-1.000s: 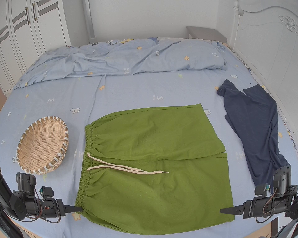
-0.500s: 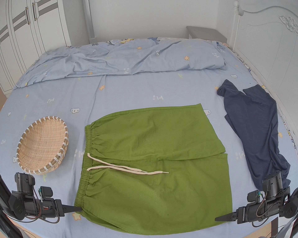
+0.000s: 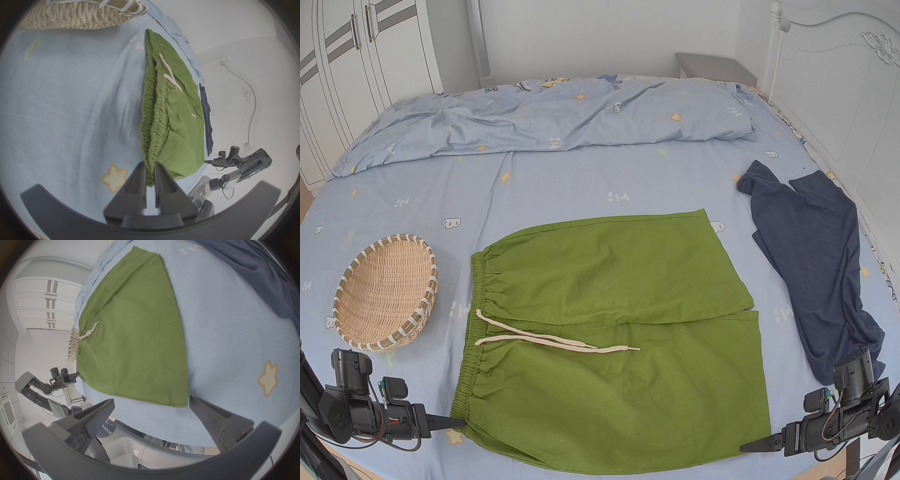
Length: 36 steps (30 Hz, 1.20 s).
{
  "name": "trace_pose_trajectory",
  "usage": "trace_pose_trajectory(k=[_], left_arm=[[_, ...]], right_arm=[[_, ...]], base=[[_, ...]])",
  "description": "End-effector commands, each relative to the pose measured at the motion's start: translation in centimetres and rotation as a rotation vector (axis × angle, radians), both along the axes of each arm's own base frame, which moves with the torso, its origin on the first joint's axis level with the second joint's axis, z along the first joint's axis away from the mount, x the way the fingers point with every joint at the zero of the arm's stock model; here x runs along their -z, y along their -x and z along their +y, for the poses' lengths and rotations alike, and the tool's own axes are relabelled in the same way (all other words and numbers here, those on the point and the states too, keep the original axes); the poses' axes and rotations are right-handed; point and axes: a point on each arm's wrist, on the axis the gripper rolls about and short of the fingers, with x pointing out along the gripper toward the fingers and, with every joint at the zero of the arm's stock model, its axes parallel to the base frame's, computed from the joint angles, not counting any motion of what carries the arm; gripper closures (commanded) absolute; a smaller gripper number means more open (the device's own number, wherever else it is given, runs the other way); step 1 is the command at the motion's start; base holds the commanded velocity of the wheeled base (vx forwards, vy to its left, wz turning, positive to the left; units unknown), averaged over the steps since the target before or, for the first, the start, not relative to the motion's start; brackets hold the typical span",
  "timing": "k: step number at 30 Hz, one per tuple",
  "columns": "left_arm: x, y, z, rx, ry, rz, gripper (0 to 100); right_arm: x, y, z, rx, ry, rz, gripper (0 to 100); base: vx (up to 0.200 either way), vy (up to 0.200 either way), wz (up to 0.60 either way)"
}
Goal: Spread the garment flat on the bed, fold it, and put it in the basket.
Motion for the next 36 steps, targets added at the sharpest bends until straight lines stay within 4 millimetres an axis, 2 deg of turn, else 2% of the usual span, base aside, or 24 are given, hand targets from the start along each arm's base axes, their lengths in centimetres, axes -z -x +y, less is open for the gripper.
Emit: trace_pose_trajectory(k=[1, 18, 36], left_arm=[[0.5, 0.4, -0.1, 0.009, 0.001, 0.032, 100], [0.8, 0.4, -0.1, 0.028, -0.008, 0.034, 100], [1.1, 0.3, -0.2, 0.034, -0.005, 0.046, 100]], right_arm=[[-0.2, 0.4, -0.5, 0.016, -0.007, -0.012, 0], [1.7, -0.7, -1.0, -0.027, -0.062, 0.074, 0], [2.1, -1.5, -1.1, -0.047, -0.114, 0.081, 0]], base=[[0.000, 0.000, 0.00], [0.000, 0.000, 0.00], [0.000, 0.000, 0.00]])
